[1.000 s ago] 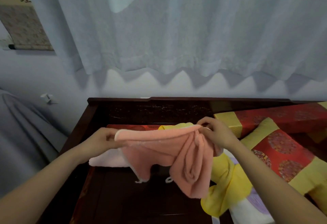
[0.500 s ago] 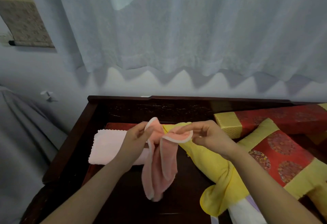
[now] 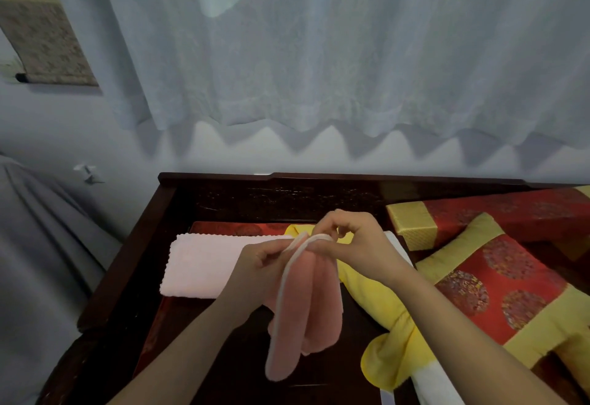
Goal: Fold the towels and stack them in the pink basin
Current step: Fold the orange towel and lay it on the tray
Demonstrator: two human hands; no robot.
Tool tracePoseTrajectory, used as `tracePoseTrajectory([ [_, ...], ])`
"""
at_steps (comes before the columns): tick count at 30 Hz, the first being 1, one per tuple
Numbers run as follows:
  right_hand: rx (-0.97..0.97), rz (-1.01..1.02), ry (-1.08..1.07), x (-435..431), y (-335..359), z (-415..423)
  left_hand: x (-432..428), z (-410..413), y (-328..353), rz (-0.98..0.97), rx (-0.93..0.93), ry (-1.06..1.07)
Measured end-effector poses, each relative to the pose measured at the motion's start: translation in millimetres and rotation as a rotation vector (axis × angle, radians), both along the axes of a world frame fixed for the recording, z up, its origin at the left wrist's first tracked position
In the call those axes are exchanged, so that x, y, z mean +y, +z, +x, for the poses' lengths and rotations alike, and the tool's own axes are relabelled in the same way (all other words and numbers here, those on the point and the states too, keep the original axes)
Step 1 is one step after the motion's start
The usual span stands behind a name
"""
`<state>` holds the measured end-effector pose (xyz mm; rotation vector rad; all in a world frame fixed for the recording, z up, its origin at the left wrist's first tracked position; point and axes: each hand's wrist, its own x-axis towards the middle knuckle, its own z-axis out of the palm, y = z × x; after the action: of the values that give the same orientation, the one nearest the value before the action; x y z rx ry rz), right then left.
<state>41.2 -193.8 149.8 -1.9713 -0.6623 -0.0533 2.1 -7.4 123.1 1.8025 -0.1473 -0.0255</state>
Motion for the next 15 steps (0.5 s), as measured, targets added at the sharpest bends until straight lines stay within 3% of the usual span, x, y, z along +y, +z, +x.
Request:
tracePoseTrajectory([
  [10,0.274,-0.011,-0.012,5.7,-2.0,2.2,4.7,1.4,-5.7,-0.02,0.031,-0.048],
  [15,0.231,-0.062,-0.046,5.9,-4.3,2.8,6.4,-0.7,-5.1,-0.175,0.04,-0.016],
])
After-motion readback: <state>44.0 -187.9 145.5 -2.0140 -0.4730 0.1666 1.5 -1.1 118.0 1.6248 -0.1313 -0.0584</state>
